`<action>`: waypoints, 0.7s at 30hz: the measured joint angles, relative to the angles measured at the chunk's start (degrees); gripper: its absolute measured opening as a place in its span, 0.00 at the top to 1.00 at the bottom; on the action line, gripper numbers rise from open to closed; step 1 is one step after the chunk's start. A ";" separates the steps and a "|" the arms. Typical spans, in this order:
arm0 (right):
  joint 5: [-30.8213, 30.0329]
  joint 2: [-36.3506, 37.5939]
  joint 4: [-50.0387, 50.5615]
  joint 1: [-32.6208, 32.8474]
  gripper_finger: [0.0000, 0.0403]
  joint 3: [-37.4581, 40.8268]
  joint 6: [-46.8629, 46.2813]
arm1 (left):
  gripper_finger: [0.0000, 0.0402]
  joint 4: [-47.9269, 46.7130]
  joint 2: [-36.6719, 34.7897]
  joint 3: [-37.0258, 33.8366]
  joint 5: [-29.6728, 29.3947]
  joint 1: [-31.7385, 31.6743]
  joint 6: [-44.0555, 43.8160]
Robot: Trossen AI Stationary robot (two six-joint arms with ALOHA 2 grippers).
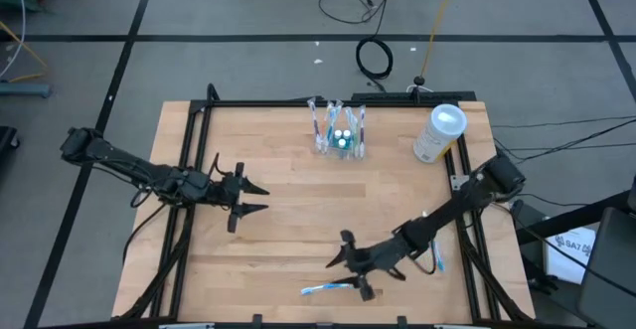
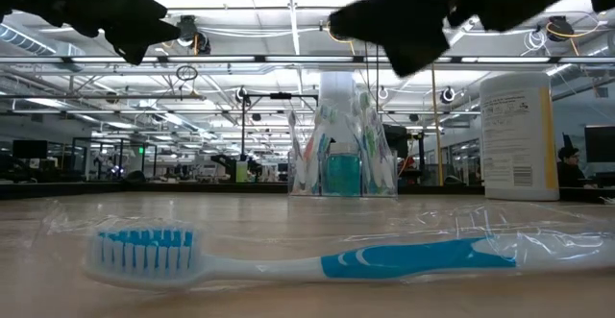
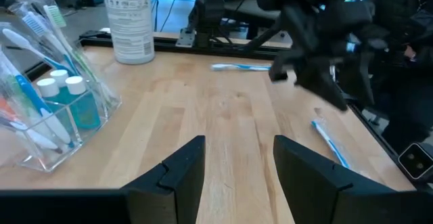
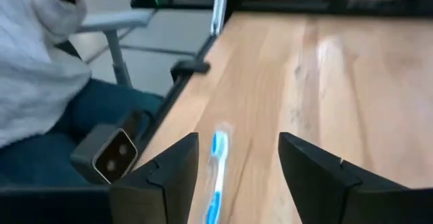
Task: Pick & Place toothbrushing station
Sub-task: Put the bottom blue toothbrush into the left section of the transparent organizer
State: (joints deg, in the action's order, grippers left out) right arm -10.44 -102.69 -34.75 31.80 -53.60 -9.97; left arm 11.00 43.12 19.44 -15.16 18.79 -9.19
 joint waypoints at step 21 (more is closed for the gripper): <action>-0.15 -10.72 12.96 4.45 0.60 -2.19 -7.19 | 0.55 0.00 0.01 0.00 -0.02 0.00 -1.60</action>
State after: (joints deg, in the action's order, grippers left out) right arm -10.59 -113.40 -21.79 36.25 -55.79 -17.16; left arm 11.00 43.13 19.44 -15.18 18.79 -10.79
